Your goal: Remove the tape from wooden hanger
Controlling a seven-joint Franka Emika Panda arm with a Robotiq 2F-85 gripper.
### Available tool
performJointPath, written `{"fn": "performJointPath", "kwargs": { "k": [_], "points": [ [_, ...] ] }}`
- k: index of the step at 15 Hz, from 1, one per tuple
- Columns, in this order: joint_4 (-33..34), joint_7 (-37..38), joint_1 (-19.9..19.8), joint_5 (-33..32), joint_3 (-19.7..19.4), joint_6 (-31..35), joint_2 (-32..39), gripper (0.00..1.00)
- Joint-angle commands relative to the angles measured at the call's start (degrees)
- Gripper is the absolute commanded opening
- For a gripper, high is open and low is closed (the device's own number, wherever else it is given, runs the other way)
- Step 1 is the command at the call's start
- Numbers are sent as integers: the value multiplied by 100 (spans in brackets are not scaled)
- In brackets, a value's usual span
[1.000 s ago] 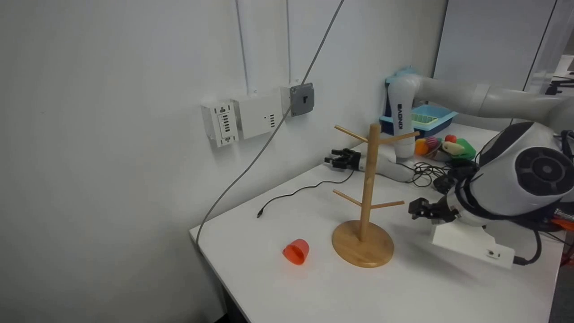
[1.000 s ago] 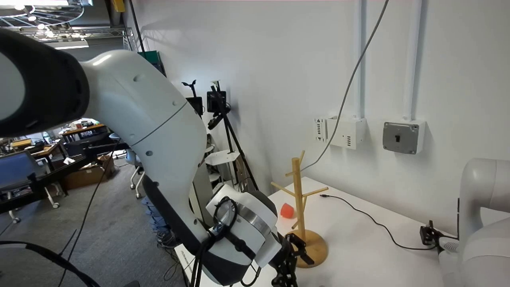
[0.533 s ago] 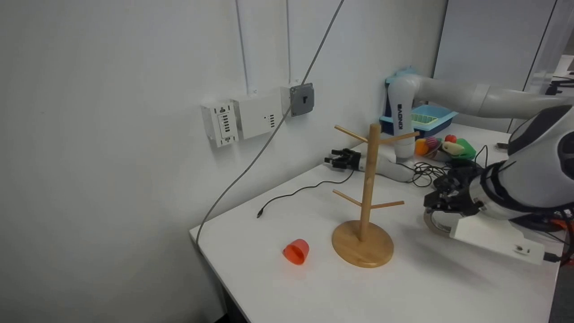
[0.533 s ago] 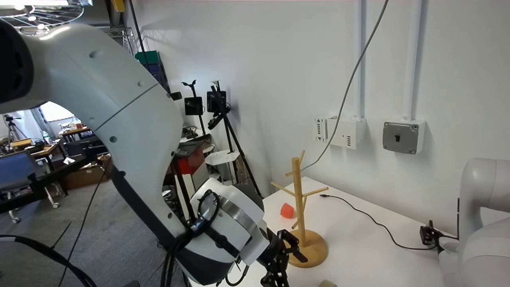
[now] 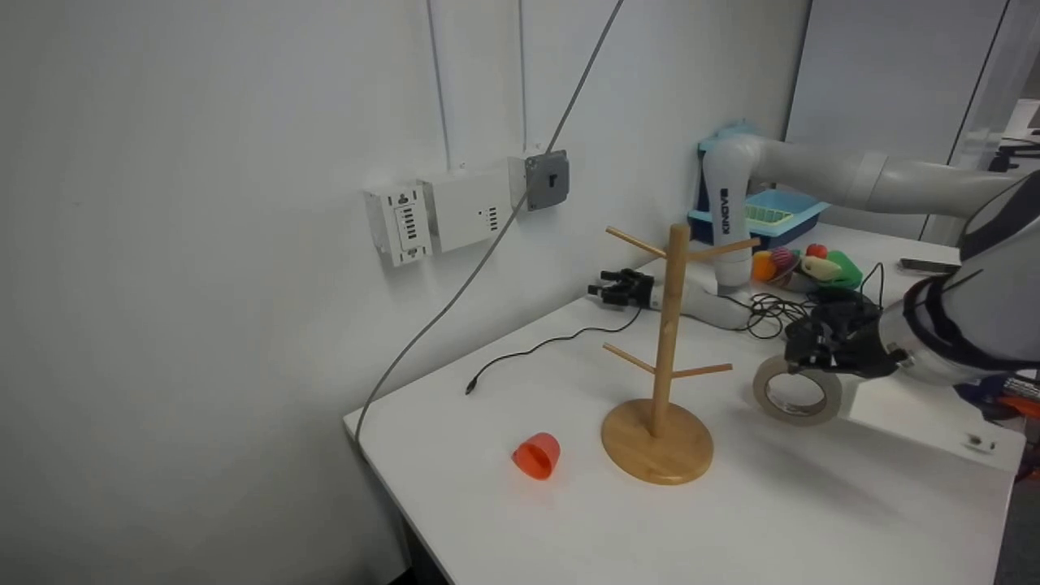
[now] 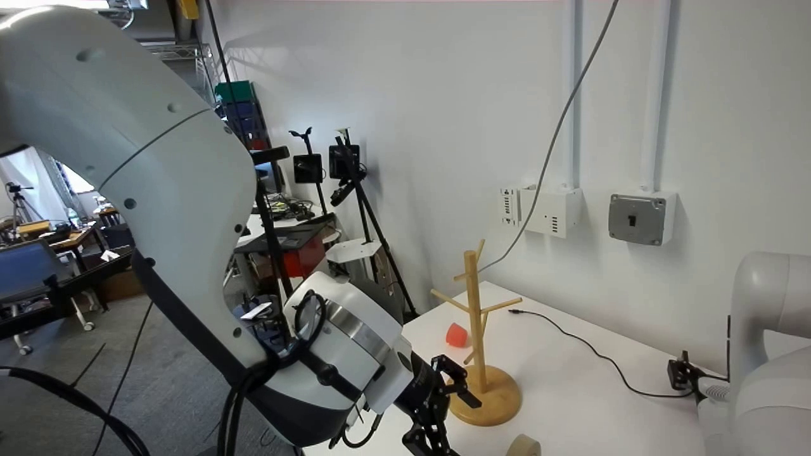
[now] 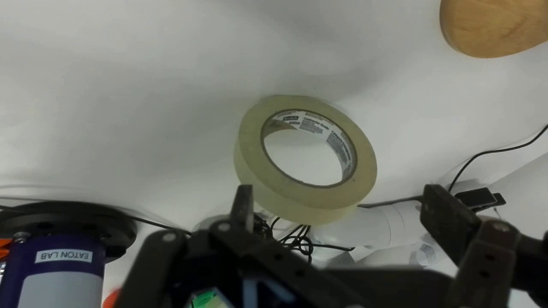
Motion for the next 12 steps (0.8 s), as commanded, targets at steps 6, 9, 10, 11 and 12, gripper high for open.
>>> {"fn": "performJointPath", "kwargs": {
  "k": [6,9,10,11,12],
  "points": [
    [-188,298,-133,-313,117,-49,-477,100],
    [-47,0,0,-53,11,-4,-286,100],
    [-48,0,0,-53,12,-4,-296,100],
    [-49,0,0,-53,12,-4,-299,100],
    [-50,0,0,-53,13,-4,-299,100]
  ]
}}
